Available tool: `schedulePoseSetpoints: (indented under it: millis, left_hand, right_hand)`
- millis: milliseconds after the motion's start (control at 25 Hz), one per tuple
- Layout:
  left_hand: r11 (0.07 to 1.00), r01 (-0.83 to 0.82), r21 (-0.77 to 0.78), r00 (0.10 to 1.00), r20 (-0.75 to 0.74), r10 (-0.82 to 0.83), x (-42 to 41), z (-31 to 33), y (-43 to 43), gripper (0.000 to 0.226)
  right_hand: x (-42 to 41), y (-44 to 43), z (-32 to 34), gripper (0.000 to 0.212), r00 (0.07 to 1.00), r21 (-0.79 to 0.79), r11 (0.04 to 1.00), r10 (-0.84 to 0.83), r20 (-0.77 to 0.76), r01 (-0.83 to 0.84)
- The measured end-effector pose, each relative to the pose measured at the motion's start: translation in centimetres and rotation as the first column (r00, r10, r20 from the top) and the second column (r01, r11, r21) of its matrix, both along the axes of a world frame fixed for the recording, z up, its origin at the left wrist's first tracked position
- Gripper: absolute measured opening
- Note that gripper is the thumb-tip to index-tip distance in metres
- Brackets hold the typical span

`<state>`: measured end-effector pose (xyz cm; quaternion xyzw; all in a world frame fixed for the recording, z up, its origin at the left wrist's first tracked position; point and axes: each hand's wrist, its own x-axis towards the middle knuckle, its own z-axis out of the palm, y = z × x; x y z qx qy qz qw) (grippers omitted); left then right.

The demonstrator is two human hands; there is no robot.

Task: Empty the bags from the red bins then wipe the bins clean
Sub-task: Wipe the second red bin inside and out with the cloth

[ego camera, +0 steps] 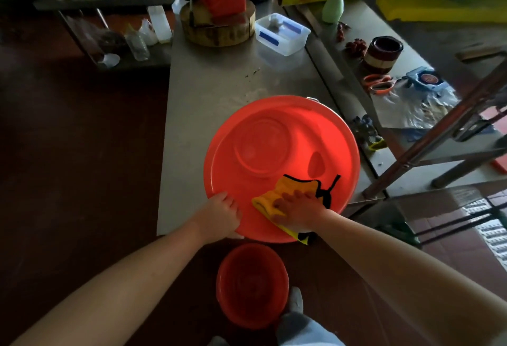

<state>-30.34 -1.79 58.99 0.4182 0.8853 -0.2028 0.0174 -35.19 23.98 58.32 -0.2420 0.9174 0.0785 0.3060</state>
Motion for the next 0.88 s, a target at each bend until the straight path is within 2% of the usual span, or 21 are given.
schedulePoseSetpoints:
  millis: [160, 320, 360, 440, 560, 640, 760, 880]
  left_hand:
    - [0.995, 0.036, 0.090, 0.999, -0.016, -0.035, 0.1, -0.9, -0.6, 0.080]
    - [0.991, 0.006, 0.131, 1.000, -0.015, -0.004, 0.7, -1.3, 0.3, 0.079]
    - [0.990, -0.008, 0.144, 1.000, -0.029, 0.012, 0.9, -1.4, 0.6, 0.079]
    - [0.987, -0.030, 0.160, 0.997, -0.061, 0.040, 1.3, -1.5, 1.3, 0.080]
    - [0.983, -0.059, 0.174, 0.992, -0.098, 0.077, 1.2, -1.6, 2.4, 0.080]
    - [0.984, -0.071, 0.161, 0.992, -0.091, 0.086, 1.1, -1.5, 2.9, 0.081]
    - [0.994, -0.021, 0.110, 0.995, -0.093, 0.031, 1.3, -1.6, 2.8, 0.074]
    - [0.998, -0.018, 0.056, 0.996, -0.087, 0.023, 1.4, -1.3, 2.5, 0.065]
  right_hand:
    - [-2.7, -2.0, -3.4, 0.066, 0.996, -0.060, 0.994, -0.087, 0.036, 0.089]
    - [-6.3, -2.8, -5.2, 0.060, 0.973, -0.232, 0.945, -0.227, 0.045, 0.231]
    - [-7.3, -2.7, -5.6, 0.053, 0.972, -0.243, 0.941, -0.234, 0.035, 0.235]
    - [-9.1, -2.3, -7.3, 0.025, 0.967, -0.276, 0.932, -0.254, -0.027, 0.237]
    - [-10.2, -2.1, -8.8, 0.036, 0.952, -0.353, 0.899, -0.301, -0.062, 0.261]
    - [-9.1, -3.1, -7.7, 0.052, 0.965, -0.313, 0.917, -0.262, -0.007, 0.246]
    - [-6.1, -5.9, -7.1, 0.070, 0.948, -0.222, 0.927, -0.271, 0.164, 0.303]
    - [-4.1, -6.3, -7.7, 0.067, 0.976, -0.247, 0.947, -0.178, 0.129, 0.205]
